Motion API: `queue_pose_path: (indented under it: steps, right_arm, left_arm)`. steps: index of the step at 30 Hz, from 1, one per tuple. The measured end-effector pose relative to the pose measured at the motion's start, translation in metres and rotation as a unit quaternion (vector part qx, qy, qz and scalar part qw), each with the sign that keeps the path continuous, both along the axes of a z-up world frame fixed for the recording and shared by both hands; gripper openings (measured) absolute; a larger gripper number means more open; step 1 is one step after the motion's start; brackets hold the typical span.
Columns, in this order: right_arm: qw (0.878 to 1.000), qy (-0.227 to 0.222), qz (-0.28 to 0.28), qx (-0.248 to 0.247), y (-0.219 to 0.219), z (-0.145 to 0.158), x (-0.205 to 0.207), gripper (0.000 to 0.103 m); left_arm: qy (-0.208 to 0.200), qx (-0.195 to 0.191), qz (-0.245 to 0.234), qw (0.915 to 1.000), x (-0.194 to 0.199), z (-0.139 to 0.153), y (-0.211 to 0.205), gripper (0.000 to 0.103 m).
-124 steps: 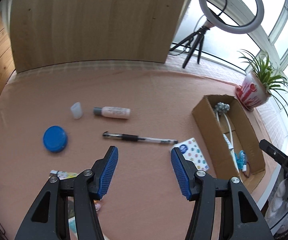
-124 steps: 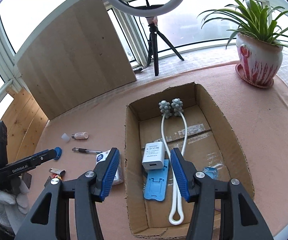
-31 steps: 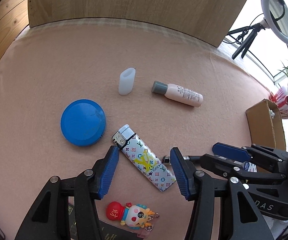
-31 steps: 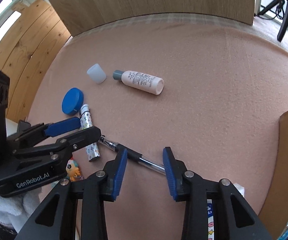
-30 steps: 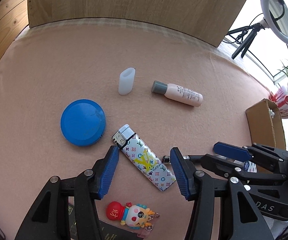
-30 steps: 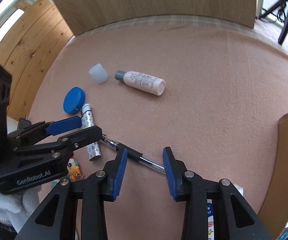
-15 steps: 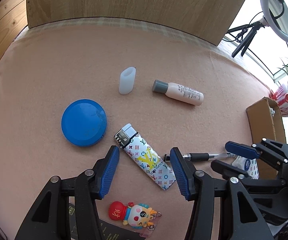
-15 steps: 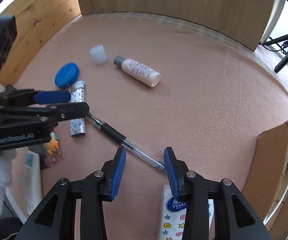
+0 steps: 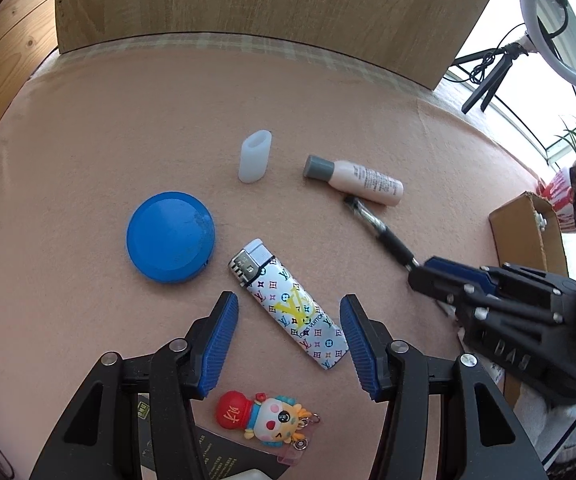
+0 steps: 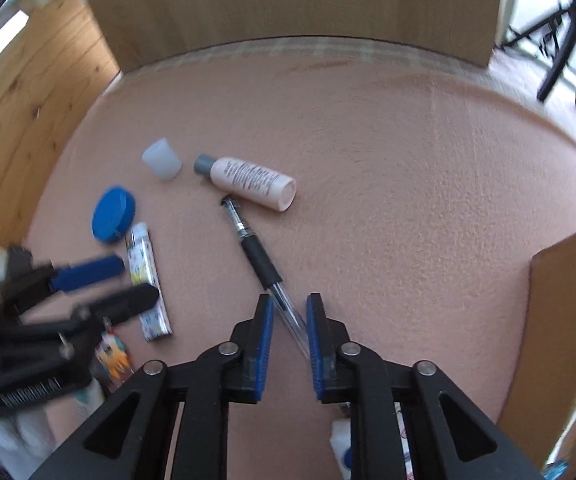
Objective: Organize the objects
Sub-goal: 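Grasp the printed lighter with the left gripper while the right grasps the black pen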
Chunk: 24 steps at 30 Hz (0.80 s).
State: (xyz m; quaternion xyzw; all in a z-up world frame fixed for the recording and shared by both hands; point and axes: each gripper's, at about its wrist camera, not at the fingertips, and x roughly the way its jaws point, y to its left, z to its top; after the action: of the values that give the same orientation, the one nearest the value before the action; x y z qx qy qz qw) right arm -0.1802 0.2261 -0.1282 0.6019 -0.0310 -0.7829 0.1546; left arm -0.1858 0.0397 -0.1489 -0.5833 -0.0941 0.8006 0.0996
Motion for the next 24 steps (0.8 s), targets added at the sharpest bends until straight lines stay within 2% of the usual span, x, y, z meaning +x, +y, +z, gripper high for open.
queue_pose_path:
  steps: [4,6,13,15,17,21,24]
  right_arm:
    - [0.992,-0.051,-0.068,-0.092,0.02,-0.007,-0.009,0.011]
    - [0.987,-0.069,-0.082,-0.121,0.024,-0.011,-0.008,0.01]
    - [0.996,-0.03,-0.054,-0.067,0.006,-0.007,0.009,0.01]
    - [0.997,-0.02,-0.051,-0.052,0.004,-0.007,0.014,0.01]
    - [0.998,-0.012,-0.048,-0.041,0.007,-0.006,0.02,0.01]
    - [0.998,-0.01,-0.051,-0.041,0.017,-0.006,0.031,0.01]
    - [0.997,-0.009,-0.056,-0.045,0.025,-0.007,0.04,0.01]
  left_arm:
    - [-0.002,-0.01,-0.004,0.9999,0.001,-0.002,0.005,0.057]
    - [0.001,-0.02,-0.003,0.9998,0.0,-0.002,0.009,0.057]
    - [0.016,-0.067,-0.019,0.9975,0.0,-0.003,0.026,0.057]
    - [0.024,-0.082,-0.026,0.996,0.001,-0.003,0.03,0.052]
    - [0.031,-0.093,-0.033,0.9946,0.003,-0.002,0.031,0.04]
    - [0.037,-0.081,-0.034,0.9955,0.008,-0.001,0.031,0.026]
    - [0.033,-0.058,-0.032,0.9973,0.014,-0.002,0.031,0.024]
